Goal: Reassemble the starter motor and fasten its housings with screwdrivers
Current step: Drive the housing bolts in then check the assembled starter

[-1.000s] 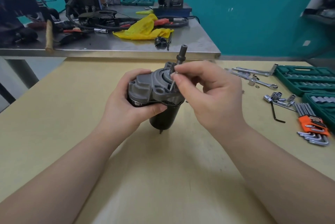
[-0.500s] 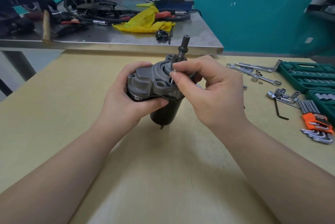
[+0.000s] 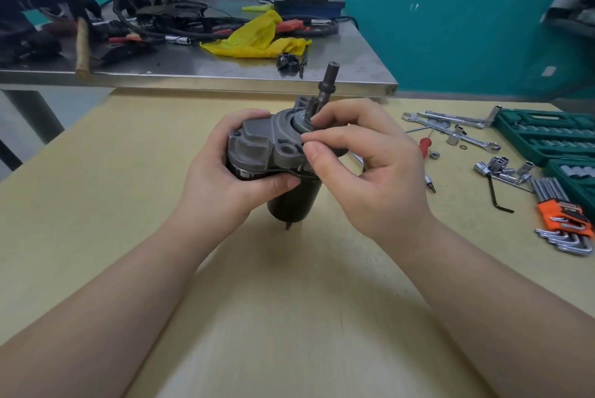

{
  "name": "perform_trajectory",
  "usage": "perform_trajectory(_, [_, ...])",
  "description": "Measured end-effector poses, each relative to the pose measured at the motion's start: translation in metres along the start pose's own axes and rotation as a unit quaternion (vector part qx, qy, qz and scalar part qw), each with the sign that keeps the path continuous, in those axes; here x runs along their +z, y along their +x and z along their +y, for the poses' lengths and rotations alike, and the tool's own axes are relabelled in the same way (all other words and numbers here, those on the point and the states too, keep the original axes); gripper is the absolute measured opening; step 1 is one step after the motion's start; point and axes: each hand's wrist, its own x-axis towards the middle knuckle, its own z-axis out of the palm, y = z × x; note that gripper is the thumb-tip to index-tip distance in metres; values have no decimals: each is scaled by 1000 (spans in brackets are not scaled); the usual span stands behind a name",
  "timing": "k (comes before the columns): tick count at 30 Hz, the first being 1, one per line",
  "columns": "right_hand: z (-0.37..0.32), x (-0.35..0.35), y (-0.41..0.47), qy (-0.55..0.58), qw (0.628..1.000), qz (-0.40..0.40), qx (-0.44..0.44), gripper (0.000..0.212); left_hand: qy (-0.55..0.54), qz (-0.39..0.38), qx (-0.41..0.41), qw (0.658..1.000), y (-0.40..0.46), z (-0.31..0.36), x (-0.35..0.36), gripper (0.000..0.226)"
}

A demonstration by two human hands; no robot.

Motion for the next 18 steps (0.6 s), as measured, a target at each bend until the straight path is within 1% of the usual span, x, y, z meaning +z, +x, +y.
perform_trajectory(9, [-1,1,1,3,1000,-10,15,13,27,-1,11,1000,1,0,-3,78])
perform_trajectory(14, [2,1,2,-85,993,12,-81,11,51,0,27,998,2,2,-5,80])
perform_trajectory(18, [7,-2,0,-83,990,-4,-111,8,56,6,26,998,1,1,-5,81])
